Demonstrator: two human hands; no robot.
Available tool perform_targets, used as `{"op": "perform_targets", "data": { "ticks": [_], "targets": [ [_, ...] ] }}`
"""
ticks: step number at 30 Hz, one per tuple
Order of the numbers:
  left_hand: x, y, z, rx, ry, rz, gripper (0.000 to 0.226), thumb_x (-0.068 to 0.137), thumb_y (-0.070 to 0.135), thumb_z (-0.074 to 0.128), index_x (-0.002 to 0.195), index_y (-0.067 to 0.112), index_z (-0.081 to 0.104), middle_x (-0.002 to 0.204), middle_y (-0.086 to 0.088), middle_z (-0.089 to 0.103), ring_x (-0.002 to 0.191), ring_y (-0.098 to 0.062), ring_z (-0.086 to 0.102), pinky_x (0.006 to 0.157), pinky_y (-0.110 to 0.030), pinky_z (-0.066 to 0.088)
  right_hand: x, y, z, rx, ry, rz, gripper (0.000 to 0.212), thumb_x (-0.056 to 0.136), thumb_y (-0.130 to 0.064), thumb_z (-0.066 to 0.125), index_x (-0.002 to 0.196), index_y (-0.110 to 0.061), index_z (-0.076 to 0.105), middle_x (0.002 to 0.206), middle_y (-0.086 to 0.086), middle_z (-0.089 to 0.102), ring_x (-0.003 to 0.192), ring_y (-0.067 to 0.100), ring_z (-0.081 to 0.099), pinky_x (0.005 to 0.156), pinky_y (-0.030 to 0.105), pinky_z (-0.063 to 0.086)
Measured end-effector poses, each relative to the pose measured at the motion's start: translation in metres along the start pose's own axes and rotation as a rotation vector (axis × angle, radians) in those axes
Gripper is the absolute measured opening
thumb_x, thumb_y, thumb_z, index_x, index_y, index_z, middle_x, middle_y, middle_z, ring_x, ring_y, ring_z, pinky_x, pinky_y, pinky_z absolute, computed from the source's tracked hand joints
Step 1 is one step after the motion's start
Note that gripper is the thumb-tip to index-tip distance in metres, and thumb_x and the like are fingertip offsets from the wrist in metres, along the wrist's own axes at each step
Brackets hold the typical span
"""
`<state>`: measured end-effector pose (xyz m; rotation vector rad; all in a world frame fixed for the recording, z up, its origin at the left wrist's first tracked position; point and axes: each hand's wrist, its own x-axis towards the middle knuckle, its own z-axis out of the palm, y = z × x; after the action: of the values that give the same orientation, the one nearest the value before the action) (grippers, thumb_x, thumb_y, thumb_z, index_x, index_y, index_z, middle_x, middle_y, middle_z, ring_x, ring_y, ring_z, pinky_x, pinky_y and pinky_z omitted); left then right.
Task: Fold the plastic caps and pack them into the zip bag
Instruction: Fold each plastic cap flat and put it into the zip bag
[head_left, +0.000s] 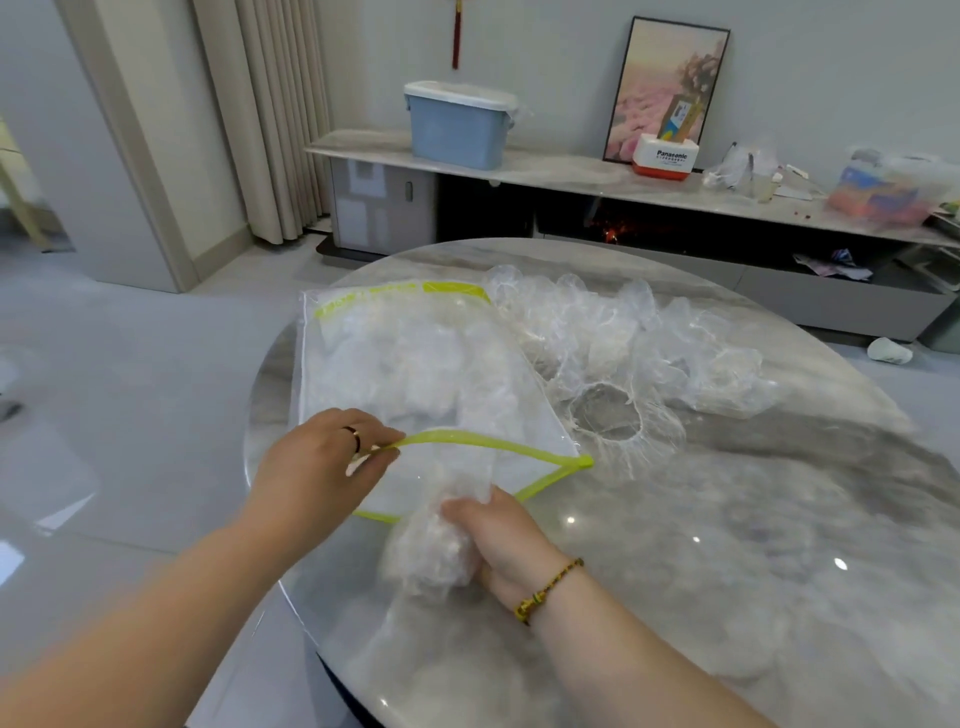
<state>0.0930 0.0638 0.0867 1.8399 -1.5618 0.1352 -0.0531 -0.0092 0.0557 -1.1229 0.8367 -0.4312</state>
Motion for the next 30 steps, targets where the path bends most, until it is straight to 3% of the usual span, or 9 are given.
{"op": "perform_targets", "data": {
  "ticks": [3,6,10,14,17,22,25,27,30],
  "targets": [
    [0.002,0.000,-0.008,-0.137,0.061,-0.174,0.024,0.077,0.042,0.065,0.090,0.023,0.072,0.091,0.015,0.059,0.093,-0.004,0.052,0.071,-0.013,0.038,0.030,-0.013,0.027,-0.029,0.051,-0.003,0.025,0.089,0.004,0.047,0.078,-0.016,0.058,0.078,0.007,0.064,0.056,0.005,0.057,0.049,0.015,0.043],
    [0.009,-0.023,-0.012,-0.211,0.183,-0.655,0.035,0.090,0.026,0.057,0.120,0.009,0.057,0.119,-0.006,0.052,0.112,-0.025,0.049,0.091,-0.030,0.035,0.065,-0.024,0.040,-0.036,0.139,-0.006,0.019,0.094,-0.009,0.046,0.112,-0.007,0.054,0.117,0.022,0.056,0.082,0.015,0.052,0.060,0.019,0.042],
    [0.012,-0.047,-0.012,-0.533,-0.002,-1.115,0.035,0.095,0.039,0.043,0.089,0.007,0.055,0.090,-0.011,0.057,0.072,-0.028,0.054,0.067,-0.032,0.044,0.098,-0.031,0.057,0.055,0.228,-0.019,0.039,0.075,-0.027,0.053,0.106,-0.004,0.055,0.091,0.014,0.069,0.071,0.023,0.065,0.062,0.030,0.048],
    [0.013,-0.046,0.001,-0.501,-0.144,-1.056,0.042,0.094,0.030,0.048,0.060,0.009,0.037,0.053,-0.006,0.039,0.046,-0.020,0.036,0.044,-0.024,0.033,0.118,-0.042,0.064,0.202,0.222,-0.093,0.025,0.081,-0.007,0.050,0.100,0.009,0.055,0.044,-0.003,0.059,0.037,0.006,0.054,0.037,0.014,0.040],
    [0.014,-0.049,0.004,-0.428,-0.161,-0.979,0.040,0.093,0.022,0.051,0.058,0.008,0.038,0.051,-0.005,0.039,0.048,-0.021,0.035,0.049,-0.028,0.028,0.135,-0.054,0.075,0.078,0.297,-0.108,0.020,0.073,-0.018,0.069,0.064,-0.011,0.053,0.056,0.001,0.052,0.050,0.014,0.048,0.048,0.020,0.039],
    [0.015,-0.055,0.007,-0.386,-0.144,-0.925,0.035,0.092,0.021,0.054,0.062,0.005,0.044,0.053,-0.005,0.043,0.050,-0.020,0.037,0.050,-0.029,0.028,0.161,-0.067,0.073,-0.353,0.341,-0.127,0.043,0.077,-0.025,0.071,0.051,-0.015,0.039,0.056,-0.001,0.039,0.059,0.016,0.037,0.059,0.028,0.033],
    [0.017,-0.056,0.008,-0.347,-0.148,-0.906,0.034,0.091,0.022,0.054,0.065,0.003,0.047,0.055,-0.005,0.044,0.052,-0.020,0.038,0.050,-0.029,0.028,0.166,-0.073,0.068,-0.436,0.352,-0.114,0.021,0.079,-0.029,0.070,0.084,-0.013,0.057,0.090,0.005,0.058,0.083,0.020,0.054,0.078,0.028,0.043],
    [0.018,-0.058,0.010,-0.351,-0.135,-0.907,0.034,0.091,0.021,0.055,0.063,0.003,0.047,0.054,-0.005,0.044,0.051,-0.020,0.038,0.050,-0.028,0.029,0.166,-0.073,0.063,-0.275,0.356,-0.087,0.049,0.081,-0.023,0.069,0.122,-0.006,0.048,0.118,0.009,0.054,0.100,0.023,0.057,0.085,0.022,0.045],
    [0.019,-0.058,0.014,-0.360,-0.106,-0.920,0.035,0.091,0.021,0.055,0.061,0.004,0.047,0.054,-0.004,0.047,0.052,-0.019,0.040,0.051,-0.028,0.029,0.161,-0.076,0.058,-0.063,0.366,-0.089,0.053,0.084,-0.012,0.065,0.128,0.001,0.037,0.104,0.011,0.054,0.068,0.016,0.050,0.049,0.010,0.041]
  ]
}}
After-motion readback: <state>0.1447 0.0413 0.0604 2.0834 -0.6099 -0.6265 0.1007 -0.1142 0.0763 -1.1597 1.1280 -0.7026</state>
